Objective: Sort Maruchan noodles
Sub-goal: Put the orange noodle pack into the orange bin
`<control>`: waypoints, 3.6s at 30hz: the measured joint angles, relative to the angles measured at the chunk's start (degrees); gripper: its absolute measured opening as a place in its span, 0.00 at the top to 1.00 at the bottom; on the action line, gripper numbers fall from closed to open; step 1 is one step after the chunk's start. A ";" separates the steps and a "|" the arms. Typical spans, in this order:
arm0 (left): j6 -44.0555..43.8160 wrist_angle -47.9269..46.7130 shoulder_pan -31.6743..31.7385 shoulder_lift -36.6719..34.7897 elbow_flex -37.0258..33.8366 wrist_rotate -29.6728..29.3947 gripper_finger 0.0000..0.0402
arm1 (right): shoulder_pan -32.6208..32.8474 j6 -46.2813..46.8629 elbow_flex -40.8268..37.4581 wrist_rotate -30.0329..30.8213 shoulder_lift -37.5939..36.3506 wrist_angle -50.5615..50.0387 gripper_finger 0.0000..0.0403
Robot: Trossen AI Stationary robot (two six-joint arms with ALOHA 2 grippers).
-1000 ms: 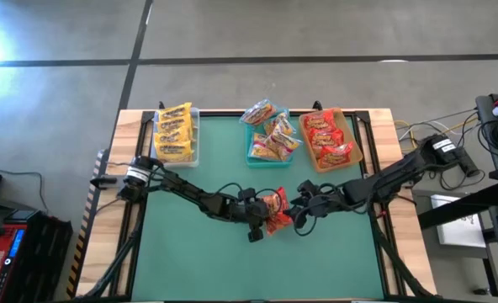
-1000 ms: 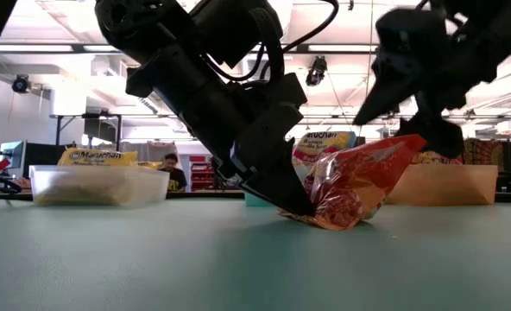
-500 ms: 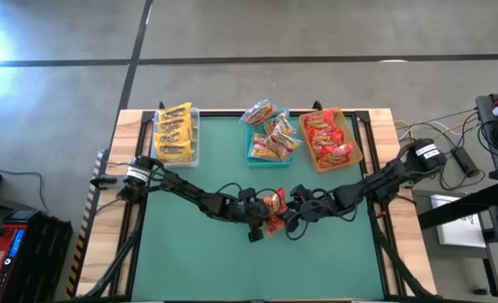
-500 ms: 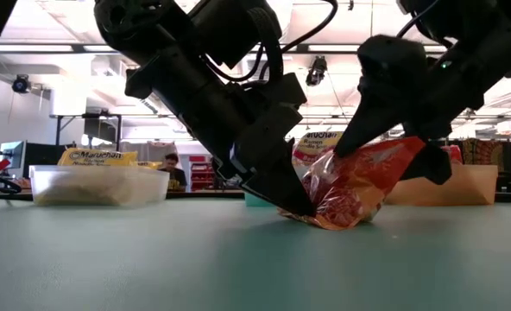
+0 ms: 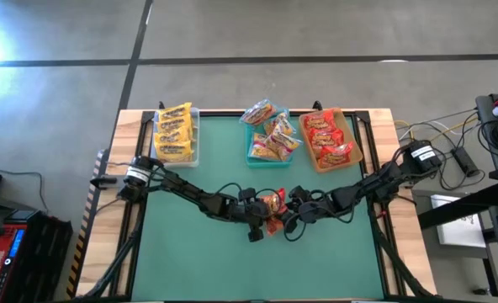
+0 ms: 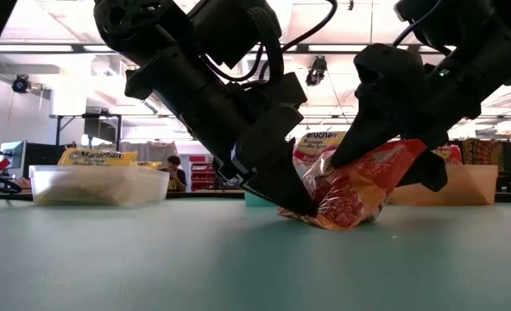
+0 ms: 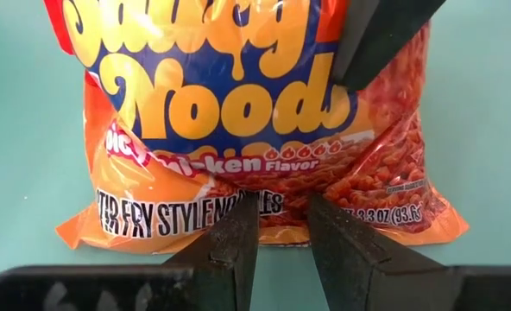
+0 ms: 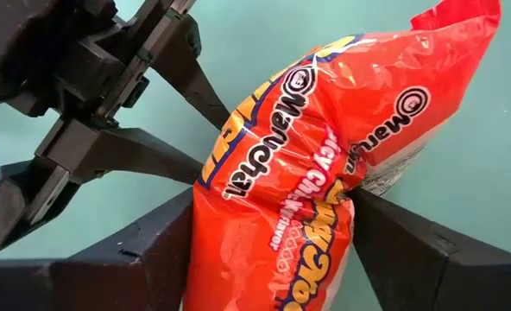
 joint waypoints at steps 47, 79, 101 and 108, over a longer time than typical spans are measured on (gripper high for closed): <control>-5.40 -14.22 -2.89 -10.75 1.33 -7.61 0.78 | -3.90 -9.48 -0.13 2.83 -16.92 -16.18 0.56; -5.40 -13.85 -2.82 -10.75 1.01 -12.55 0.78 | -37.02 -32.91 1.18 20.99 -36.54 -18.84 0.56; -5.14 -14.11 -2.75 -10.75 1.01 -13.51 0.78 | -47.78 -31.25 1.05 18.29 -36.44 -39.89 0.56; -5.16 -14.09 -2.73 -10.73 1.01 -13.52 0.78 | -47.78 -33.21 1.05 13.59 -36.44 -39.73 0.56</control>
